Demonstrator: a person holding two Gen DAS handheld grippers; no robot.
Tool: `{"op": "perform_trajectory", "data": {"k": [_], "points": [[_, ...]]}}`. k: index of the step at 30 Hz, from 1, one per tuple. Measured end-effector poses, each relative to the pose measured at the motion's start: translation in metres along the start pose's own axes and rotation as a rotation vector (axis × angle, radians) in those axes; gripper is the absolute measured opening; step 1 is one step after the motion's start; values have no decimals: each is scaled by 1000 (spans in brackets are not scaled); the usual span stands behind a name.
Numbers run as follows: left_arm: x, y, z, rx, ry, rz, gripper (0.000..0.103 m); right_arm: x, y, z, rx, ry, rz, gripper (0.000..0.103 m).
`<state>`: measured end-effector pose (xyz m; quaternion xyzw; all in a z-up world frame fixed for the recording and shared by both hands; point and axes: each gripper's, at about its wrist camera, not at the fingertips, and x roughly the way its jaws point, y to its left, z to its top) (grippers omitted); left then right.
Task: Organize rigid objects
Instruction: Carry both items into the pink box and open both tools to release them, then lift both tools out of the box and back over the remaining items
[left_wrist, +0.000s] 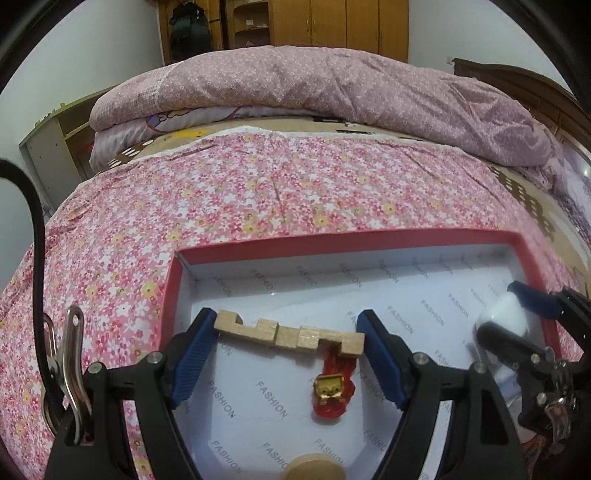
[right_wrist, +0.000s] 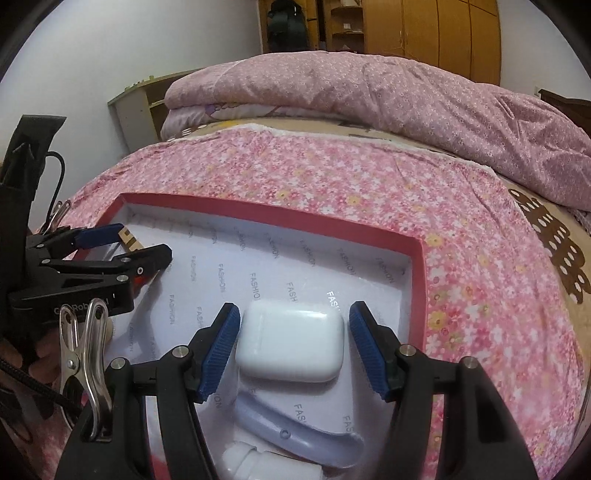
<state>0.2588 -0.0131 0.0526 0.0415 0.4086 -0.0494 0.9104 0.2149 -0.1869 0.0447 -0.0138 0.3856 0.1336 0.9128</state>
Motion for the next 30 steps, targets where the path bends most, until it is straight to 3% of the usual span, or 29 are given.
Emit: {"op": "perform_trajectory", "data": {"k": [11, 17, 22, 30], "points": [[-3, 2, 1, -15, -11, -22, 83, -8, -2, -1, 24, -26, 34, 64], [-26, 4, 1, -36, -47, -54, 83, -35, -6, 3, 47, -97, 46, 72], [-50, -5, -5, -12, -69, -58, 83, -66, -6, -1, 51, -138, 46, 72], [-91, -12, -28, -16, -102, -57, 83, -95, -2, -30, 58, -121, 34, 72]]}}
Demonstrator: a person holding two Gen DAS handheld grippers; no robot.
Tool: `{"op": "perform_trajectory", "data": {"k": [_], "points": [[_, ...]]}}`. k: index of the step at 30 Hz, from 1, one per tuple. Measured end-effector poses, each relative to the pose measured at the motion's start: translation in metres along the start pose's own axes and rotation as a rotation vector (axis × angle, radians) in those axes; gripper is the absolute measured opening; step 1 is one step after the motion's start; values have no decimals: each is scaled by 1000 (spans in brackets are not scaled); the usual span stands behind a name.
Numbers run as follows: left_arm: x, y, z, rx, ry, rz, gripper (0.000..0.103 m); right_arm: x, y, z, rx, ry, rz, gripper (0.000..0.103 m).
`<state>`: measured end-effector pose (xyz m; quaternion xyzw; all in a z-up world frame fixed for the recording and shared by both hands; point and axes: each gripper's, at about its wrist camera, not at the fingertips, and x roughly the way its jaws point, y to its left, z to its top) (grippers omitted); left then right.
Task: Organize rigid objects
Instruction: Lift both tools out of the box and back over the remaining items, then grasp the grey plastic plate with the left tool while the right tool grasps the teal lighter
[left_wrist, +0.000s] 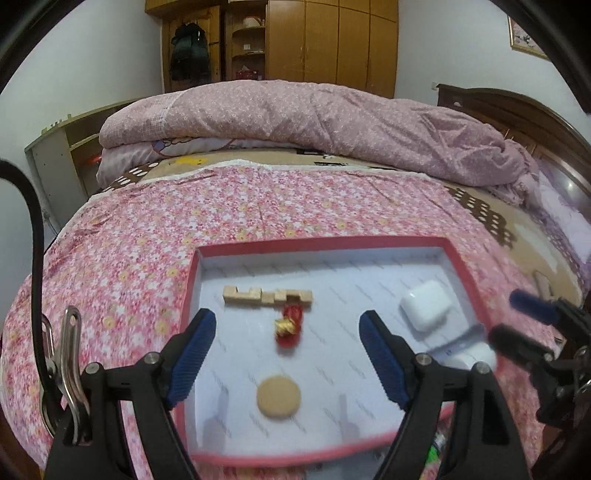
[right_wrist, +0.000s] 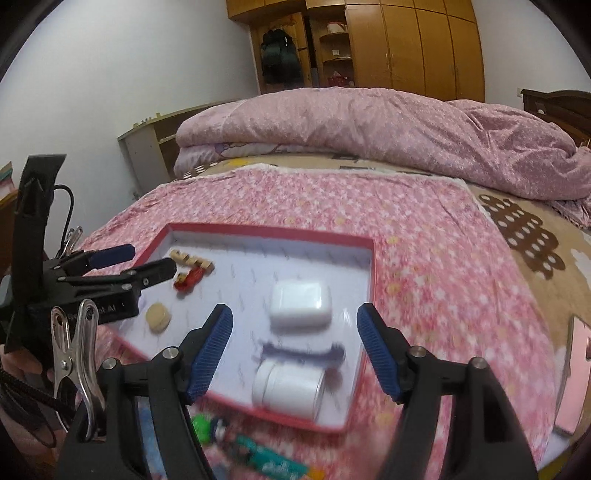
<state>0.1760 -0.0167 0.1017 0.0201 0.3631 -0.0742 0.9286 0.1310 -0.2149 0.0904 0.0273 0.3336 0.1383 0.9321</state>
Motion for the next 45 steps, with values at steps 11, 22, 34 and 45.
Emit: {"op": "perform_trajectory", "data": {"k": [11, 22, 34, 45], "points": [[-36, -11, -38, 11, 33, -13, 83, -31, -1, -44, 40, 9, 13, 72], [-36, -30, -79, 39, 118, -34, 83, -40, -8, -97, 88, 71, 3, 72], [-11, -46, -99, 80, 191, -10, 83, -41, 2, -135, 28, 98, -20, 72], [0, -37, -100, 28, 176, 22, 88, -39, 8, -141, -2, 79, -26, 75]]}}
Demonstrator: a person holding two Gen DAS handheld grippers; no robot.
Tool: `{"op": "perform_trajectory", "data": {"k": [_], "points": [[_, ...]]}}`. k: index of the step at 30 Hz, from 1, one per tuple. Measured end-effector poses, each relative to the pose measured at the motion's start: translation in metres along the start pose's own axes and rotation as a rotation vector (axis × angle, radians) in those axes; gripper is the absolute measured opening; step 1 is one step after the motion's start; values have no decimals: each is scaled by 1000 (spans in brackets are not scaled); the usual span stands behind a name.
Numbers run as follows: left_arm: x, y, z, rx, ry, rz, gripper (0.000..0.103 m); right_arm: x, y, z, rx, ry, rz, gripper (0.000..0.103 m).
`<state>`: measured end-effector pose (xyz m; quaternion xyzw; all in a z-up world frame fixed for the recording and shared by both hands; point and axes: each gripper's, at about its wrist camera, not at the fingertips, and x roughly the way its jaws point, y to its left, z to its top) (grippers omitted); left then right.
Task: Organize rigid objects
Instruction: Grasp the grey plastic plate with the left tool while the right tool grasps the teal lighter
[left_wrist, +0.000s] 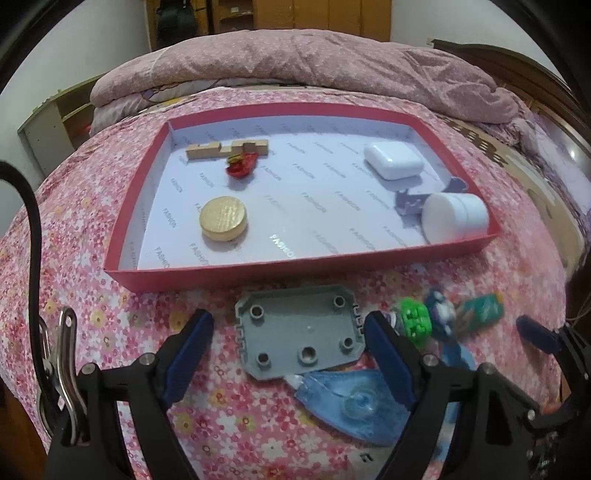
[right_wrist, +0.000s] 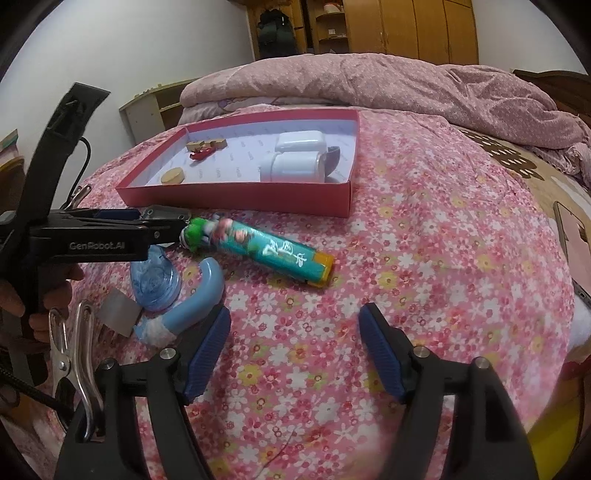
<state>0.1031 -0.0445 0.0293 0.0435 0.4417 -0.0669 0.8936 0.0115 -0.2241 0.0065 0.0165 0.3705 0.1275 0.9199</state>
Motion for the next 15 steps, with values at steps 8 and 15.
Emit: {"op": "perform_trajectory", "data": {"k": [8, 15], "points": [[1, -2, -4, 6, -5, 22, 88, 1, 3, -1, -9, -4, -1, 79], [3, -2, -4, -23, -22, 23, 89, 2, 7, -1, -33, 4, -26, 81]]}}
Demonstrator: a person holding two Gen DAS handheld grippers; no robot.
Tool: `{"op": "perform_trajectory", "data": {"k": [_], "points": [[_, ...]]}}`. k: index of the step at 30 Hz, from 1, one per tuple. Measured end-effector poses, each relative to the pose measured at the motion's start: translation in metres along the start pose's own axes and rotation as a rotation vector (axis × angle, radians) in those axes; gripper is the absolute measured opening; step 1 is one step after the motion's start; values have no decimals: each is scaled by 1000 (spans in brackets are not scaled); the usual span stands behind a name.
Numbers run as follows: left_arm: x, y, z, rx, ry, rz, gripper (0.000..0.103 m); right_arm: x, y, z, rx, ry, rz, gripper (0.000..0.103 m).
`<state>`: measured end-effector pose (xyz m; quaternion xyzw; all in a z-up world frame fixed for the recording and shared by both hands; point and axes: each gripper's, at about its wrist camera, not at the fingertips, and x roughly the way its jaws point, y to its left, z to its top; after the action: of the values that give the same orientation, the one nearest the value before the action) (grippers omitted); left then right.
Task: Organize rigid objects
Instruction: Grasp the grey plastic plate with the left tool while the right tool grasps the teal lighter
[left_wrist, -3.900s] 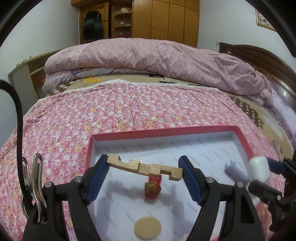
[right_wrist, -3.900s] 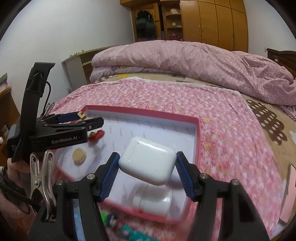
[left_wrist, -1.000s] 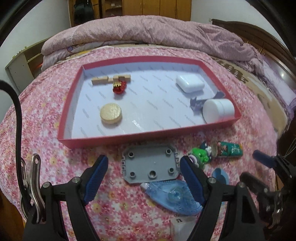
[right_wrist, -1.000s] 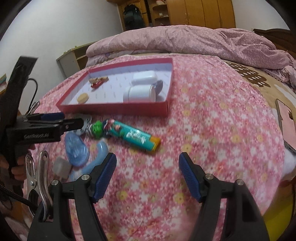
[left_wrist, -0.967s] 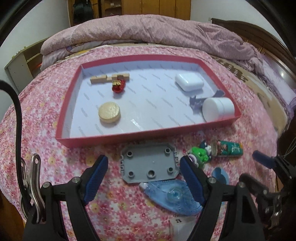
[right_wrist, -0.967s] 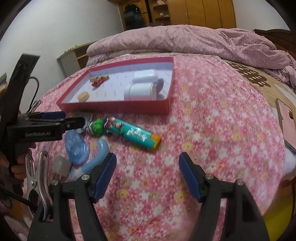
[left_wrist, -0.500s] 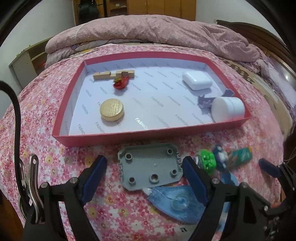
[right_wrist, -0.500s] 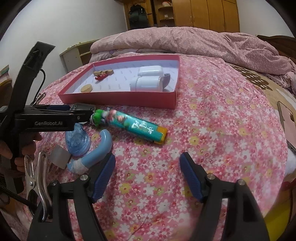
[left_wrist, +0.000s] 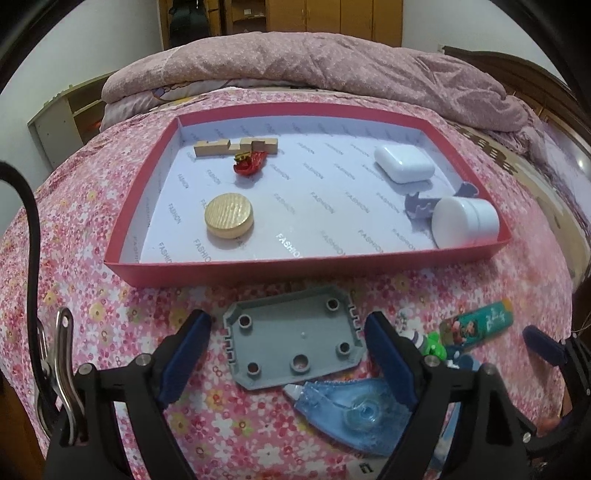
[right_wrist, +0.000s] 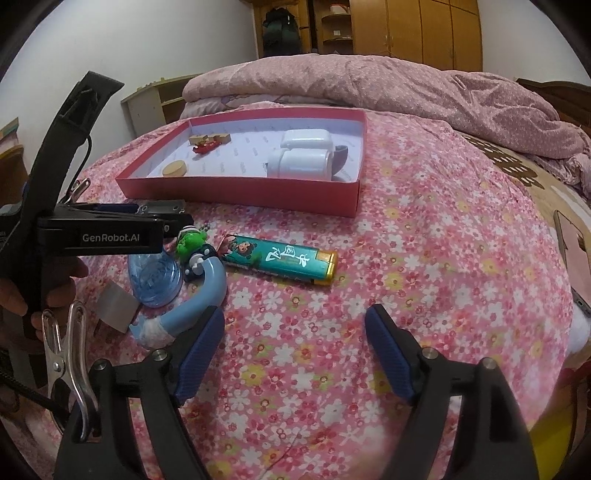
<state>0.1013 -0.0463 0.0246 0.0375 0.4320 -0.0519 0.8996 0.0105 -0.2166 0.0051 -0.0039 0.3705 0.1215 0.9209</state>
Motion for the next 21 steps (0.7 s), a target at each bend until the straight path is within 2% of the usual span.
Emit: {"op": "perform_trajectory", "data": {"k": [2, 4, 6, 14, 18, 21], "points": [[0, 0, -1, 4, -10, -2, 89, 0, 0, 0, -3, 1, -4, 81], [-2, 1, -2, 9, -19, 1, 85, 0, 0, 0, -6, 3, -9, 81], [-4, 4, -3, 18, -27, 5, 75, 1, 2, 0, -13, 9, -20, 81], [-7, 22, -4, -3, -27, -12, 75, 16, 11, 20, -14, 38, -76, 81], [-9, 26, -7, 6, -35, -23, 75, 22, 11, 33, 48, 44, -35, 81], [-11, 28, -10, 12, -43, -29, 75, 27, 15, 37, 60, 44, -42, 81]]}}
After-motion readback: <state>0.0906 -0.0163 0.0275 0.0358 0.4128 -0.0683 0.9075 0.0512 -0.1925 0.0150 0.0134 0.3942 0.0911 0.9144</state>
